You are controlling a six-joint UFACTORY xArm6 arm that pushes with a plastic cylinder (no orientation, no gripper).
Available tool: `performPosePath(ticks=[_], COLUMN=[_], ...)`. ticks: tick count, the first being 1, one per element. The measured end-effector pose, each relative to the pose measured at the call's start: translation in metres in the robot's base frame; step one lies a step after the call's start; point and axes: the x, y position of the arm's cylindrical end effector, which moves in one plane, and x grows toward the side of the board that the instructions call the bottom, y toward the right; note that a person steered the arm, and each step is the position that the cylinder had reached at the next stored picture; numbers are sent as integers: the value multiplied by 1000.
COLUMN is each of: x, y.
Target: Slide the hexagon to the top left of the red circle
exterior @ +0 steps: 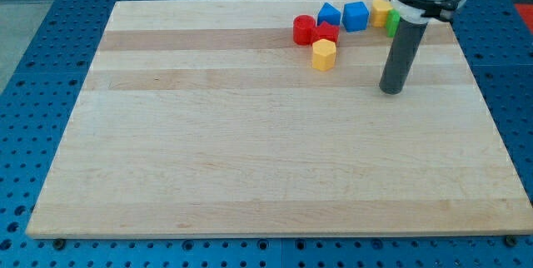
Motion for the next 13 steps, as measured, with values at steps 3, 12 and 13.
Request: performPosePath(ticks=[3,12,13], x=[-25,-125,-43], y=[-41,-203,-197])
